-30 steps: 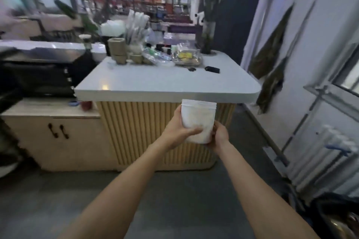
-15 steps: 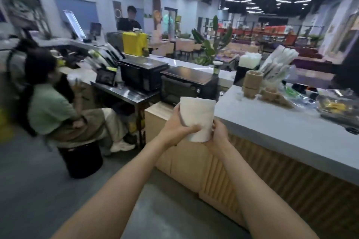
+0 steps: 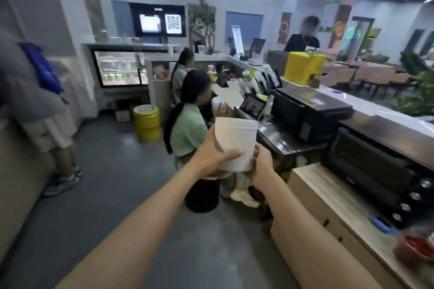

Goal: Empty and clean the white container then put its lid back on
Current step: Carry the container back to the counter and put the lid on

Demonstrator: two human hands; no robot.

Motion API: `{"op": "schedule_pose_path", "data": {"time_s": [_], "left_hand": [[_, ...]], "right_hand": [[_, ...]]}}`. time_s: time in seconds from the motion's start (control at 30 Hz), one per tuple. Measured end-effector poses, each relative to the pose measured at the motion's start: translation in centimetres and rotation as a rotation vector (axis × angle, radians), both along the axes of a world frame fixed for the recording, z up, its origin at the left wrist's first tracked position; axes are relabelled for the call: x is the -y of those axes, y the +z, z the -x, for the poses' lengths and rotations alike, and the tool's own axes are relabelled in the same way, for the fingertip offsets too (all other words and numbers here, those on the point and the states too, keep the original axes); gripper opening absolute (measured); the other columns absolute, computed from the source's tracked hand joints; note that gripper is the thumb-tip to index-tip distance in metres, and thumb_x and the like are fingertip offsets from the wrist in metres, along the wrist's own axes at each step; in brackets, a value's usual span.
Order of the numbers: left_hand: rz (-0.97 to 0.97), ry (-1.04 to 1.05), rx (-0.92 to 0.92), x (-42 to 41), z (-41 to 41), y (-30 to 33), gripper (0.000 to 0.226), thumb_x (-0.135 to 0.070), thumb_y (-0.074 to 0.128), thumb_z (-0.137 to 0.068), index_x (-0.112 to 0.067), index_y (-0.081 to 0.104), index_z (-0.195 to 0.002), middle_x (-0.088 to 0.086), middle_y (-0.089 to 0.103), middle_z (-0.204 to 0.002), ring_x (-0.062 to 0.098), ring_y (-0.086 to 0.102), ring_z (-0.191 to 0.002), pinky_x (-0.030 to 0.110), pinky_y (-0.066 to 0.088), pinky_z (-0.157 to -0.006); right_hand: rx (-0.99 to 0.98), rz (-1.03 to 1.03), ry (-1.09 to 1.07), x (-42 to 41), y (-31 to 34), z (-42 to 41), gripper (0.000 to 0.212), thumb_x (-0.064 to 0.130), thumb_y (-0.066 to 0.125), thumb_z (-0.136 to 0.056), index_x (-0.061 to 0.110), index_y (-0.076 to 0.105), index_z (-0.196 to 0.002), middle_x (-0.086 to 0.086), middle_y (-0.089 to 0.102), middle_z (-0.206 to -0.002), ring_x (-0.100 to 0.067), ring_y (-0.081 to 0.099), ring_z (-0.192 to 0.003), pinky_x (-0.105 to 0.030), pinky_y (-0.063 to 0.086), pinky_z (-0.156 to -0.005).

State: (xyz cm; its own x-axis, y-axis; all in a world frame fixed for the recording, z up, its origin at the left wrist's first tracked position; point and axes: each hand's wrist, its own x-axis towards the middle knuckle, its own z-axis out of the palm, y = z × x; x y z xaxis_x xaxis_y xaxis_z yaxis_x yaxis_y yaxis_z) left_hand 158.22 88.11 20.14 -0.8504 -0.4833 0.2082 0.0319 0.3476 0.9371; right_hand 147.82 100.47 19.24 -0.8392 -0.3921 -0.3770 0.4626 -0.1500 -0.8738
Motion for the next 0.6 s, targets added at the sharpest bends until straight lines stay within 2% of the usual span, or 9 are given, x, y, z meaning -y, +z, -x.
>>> {"op": "schedule_pose_path", "data": {"time_s": [0.1, 0.2, 0.23, 0.3, 0.33, 0.4, 0.47, 0.53, 0.6], "left_hand": [[-0.017, 0.132, -0.025, 6.3, 1.1, 1.2, 0.094, -0.03, 0.094, -0.08, -0.033, 0.031, -0.149, -0.014, 0.055, -0.135, 0.017, 0.055, -0.132, 0.033, 0.047, -0.104], [-0.045, 0.231, -0.028, 12.7, 1.3, 1.9, 0.1, -0.025, 0.093, -0.082, -0.024, 0.029, -0.159, -0.005, 0.054, -0.145, 0.018, 0.055, -0.133, 0.037, 0.049, -0.108], [-0.047, 0.252, -0.029, 14.5, 1.3, 2.0, 0.102, -0.023, 0.094, -0.082, -0.021, 0.029, -0.161, -0.003, 0.054, -0.148, 0.02, 0.056, -0.135, 0.041, 0.05, -0.111], [-0.053, 0.291, -0.048, 19.2, 1.5, 1.8, 0.103, -0.02, 0.094, -0.081, -0.018, 0.029, -0.161, 0.0, 0.055, -0.15, 0.022, 0.056, -0.137, 0.045, 0.051, -0.114], [-0.062, 0.308, -0.049, 21.4, 1.5, 1.6, 0.103, -0.02, 0.094, -0.082, -0.018, 0.028, -0.161, -0.001, 0.055, -0.15, 0.021, 0.056, -0.137, 0.042, 0.051, -0.113], [-0.068, 0.34, -0.053, 26.1, 1.4, 0.9, 0.104, -0.021, 0.093, -0.082, -0.018, 0.026, -0.162, -0.005, 0.053, -0.149, 0.018, 0.056, -0.136, 0.028, 0.053, -0.102], [-0.064, 0.36, -0.052, 31.4, 1.5, 0.3, 0.107, -0.022, 0.093, -0.082, -0.018, 0.024, -0.163, -0.006, 0.052, -0.149, 0.014, 0.055, -0.134, 0.018, 0.052, -0.093], [-0.048, 0.368, -0.051, 37.4, 2.1, 0.0, 0.112, -0.027, 0.096, -0.079, -0.019, 0.024, -0.164, -0.01, 0.053, -0.147, 0.011, 0.056, -0.131, 0.016, 0.049, -0.092], [-0.048, 0.364, -0.038, 43.1, 2.6, -0.1, 0.117, -0.034, 0.098, -0.075, -0.022, 0.023, -0.164, -0.018, 0.053, -0.14, 0.007, 0.056, -0.127, 0.013, 0.047, -0.089]], "right_hand": [[0.001, 0.002, 0.126, 8.1, 1.1, 2.6, 0.035, 0.043, 0.055, -0.098, 0.019, 0.078, -0.109, -0.013, 0.076, -0.112, -0.032, 0.068, -0.101, -0.045, 0.06, -0.084], [0.017, -0.008, 0.248, 15.5, 1.9, 3.7, 0.036, 0.045, 0.054, -0.1, 0.02, 0.075, -0.115, -0.012, 0.073, -0.115, -0.033, 0.065, -0.108, -0.049, 0.056, -0.1], [0.016, -0.006, 0.269, 17.7, 2.0, 3.9, 0.035, 0.044, 0.053, -0.102, 0.019, 0.074, -0.115, -0.011, 0.072, -0.114, -0.032, 0.065, -0.107, -0.048, 0.057, -0.097], [0.02, 0.013, 0.331, 22.7, 2.2, 4.5, 0.03, 0.04, 0.05, -0.104, 0.021, 0.072, -0.099, -0.006, 0.071, -0.1, -0.025, 0.064, -0.093, -0.038, 0.056, -0.074], [0.039, 0.026, 0.36, 25.2, 2.1, 4.7, 0.03, 0.039, 0.05, -0.104, 0.022, 0.071, -0.092, -0.004, 0.071, -0.093, -0.023, 0.063, -0.087, -0.036, 0.052, -0.066], [0.057, 0.024, 0.399, 30.3, 1.8, 4.9, 0.03, 0.039, 0.052, -0.103, 0.021, 0.074, -0.092, -0.003, 0.075, -0.086, -0.023, 0.066, -0.085, -0.034, 0.052, -0.062], [0.056, 0.047, 0.432, 35.9, 1.1, 5.0, 0.032, 0.041, 0.051, -0.102, 0.022, 0.076, -0.1, -0.003, 0.08, -0.086, -0.025, 0.069, -0.09, -0.036, 0.056, -0.066], [0.022, 0.062, 0.432, 41.9, 0.5, 5.4, 0.038, 0.045, 0.049, -0.103, 0.022, 0.076, -0.116, -0.007, 0.079, -0.108, -0.029, 0.069, -0.106, -0.043, 0.06, -0.088], [0.001, 0.07, 0.418, 47.9, 0.2, 6.1, 0.044, 0.047, 0.048, -0.103, 0.021, 0.073, -0.128, -0.009, 0.076, -0.124, -0.032, 0.067, -0.119, -0.049, 0.053, -0.108]]}}
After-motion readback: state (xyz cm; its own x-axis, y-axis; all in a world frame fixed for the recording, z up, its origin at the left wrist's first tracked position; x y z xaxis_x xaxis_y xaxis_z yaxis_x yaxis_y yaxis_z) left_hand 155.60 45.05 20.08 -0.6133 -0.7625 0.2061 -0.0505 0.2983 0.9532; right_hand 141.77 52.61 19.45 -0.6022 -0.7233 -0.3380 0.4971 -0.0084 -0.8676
